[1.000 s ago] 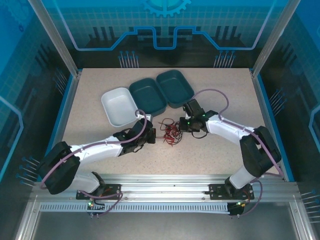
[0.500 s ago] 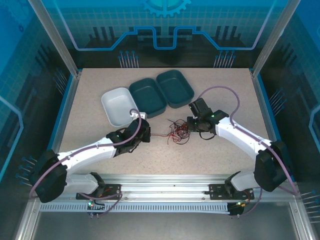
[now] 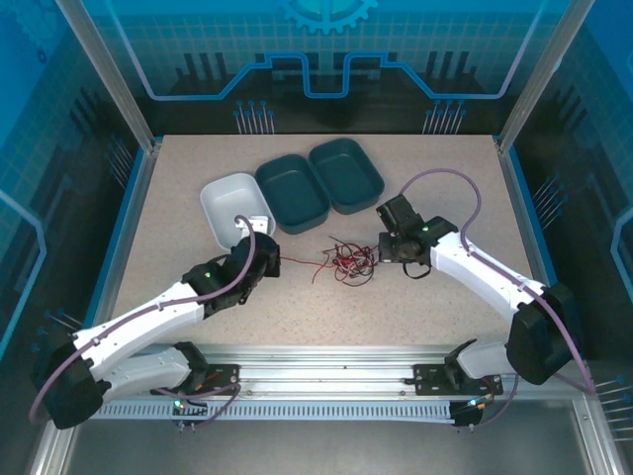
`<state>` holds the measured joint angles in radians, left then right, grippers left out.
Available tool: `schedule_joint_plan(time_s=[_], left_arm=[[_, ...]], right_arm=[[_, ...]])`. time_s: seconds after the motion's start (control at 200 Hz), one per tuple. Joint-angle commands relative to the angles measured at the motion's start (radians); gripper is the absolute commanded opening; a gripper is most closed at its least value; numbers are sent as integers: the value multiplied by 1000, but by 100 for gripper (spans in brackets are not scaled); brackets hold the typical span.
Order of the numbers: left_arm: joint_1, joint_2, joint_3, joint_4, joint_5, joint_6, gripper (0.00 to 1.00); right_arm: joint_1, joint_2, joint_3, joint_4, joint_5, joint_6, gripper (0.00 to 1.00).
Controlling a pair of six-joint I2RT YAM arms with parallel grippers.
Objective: Untangle the cables
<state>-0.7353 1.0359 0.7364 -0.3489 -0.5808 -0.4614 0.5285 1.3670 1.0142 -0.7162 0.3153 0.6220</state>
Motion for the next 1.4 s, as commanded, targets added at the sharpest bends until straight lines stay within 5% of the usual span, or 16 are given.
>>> schedule_joint_plan(time_s=[0.0,0.315,0.861,1.396], left_arm=[[41,-56,35,-97,-74,26,0],[48,-145,15,-115,-28,36,0],[50,-32,-26,-79,4,20,0],[48,46,-25,12,154,16,0]], right_arm=[[-26,-1,1,-57,70,15,9],[-39,-35,1,-106,116,17,6],[-54,-181,18,-135,133,-22,15],[-137,-45,-81,34,-144,-17,38]])
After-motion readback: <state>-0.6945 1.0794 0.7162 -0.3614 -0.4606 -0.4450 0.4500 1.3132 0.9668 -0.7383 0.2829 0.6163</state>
